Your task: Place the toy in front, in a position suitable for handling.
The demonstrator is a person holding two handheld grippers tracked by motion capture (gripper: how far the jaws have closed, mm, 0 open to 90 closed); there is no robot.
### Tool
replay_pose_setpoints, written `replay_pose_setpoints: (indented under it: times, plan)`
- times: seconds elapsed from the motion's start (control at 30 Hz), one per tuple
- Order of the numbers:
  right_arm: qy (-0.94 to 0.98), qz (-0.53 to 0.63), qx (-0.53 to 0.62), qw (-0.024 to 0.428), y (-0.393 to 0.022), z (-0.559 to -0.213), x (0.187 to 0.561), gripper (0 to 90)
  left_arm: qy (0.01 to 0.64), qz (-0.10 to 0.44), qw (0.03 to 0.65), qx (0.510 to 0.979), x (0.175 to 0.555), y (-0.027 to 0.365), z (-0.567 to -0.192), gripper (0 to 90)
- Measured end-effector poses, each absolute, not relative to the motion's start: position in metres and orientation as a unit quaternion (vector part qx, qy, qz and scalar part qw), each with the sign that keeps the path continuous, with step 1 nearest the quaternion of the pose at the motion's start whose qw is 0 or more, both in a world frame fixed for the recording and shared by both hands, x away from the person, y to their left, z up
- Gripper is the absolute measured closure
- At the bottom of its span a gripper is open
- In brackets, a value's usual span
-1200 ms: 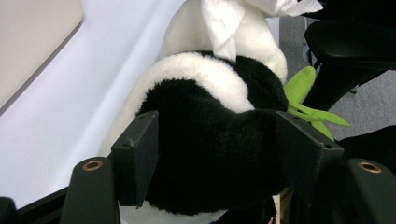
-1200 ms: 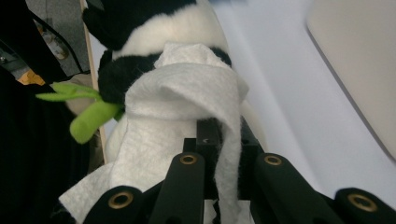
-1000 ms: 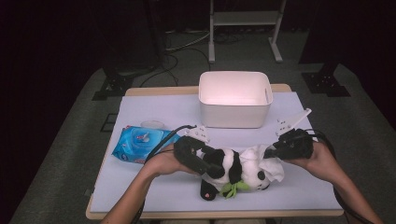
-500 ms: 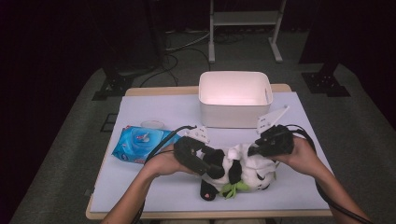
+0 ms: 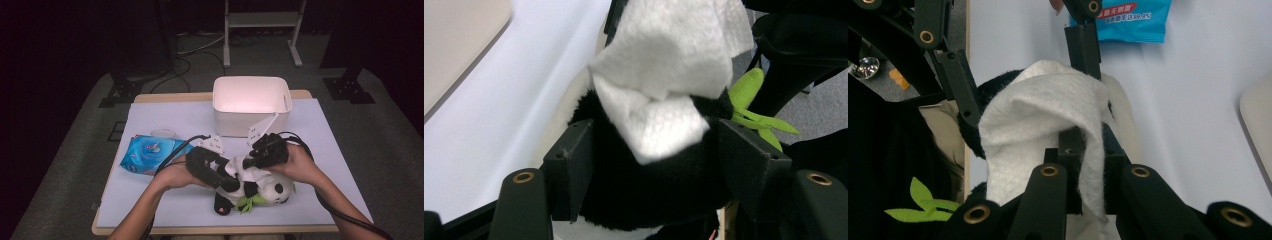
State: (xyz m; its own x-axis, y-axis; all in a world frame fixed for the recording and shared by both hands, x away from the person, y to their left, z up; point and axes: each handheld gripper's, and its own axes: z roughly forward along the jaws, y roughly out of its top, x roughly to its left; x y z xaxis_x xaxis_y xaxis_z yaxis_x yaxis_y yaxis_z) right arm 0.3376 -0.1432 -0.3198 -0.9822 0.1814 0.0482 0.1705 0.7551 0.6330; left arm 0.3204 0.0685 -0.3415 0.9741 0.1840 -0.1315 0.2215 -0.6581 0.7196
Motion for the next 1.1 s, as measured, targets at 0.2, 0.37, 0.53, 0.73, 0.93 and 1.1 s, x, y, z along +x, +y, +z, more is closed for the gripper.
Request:
replay_pose_setpoints:
  times: [0.2, 0.37, 0.53, 0.73, 0.93, 1.1]
  plan:
    - [0.939, 0.330, 0.101, 0.014, -0.156, -0.318, 0.336, 84.6, 0.110, -0.023, 0.396, 0.911, 0.320, 0.068, -0.341, 33.3]
    - [0.936, 0.327, 0.130, 0.016, -0.187, -0.324, 0.335, 84.6, 0.109, -0.025, 0.396, 0.911, 0.320, 0.067, -0.340, 33.4]
    - [0.924, 0.353, 0.147, 0.017, -0.210, -0.325, 0.330, 84.6, 0.108, -0.025, 0.392, 0.913, 0.320, 0.065, -0.339, 33.5]
    - [0.919, 0.359, 0.161, 0.027, -0.229, -0.322, 0.325, 84.6, 0.107, -0.025, 0.390, 0.914, 0.319, 0.065, -0.339, 33.5]
    - [0.916, 0.353, 0.188, 0.027, -0.251, -0.327, 0.321, 84.6, 0.107, -0.025, 0.387, 0.915, 0.320, 0.065, -0.338, 33.5]
    - [0.914, 0.353, 0.198, 0.024, -0.260, -0.329, 0.320, 84.5, 0.107, -0.026, 0.386, 0.916, 0.320, 0.064, -0.338, 33.4]
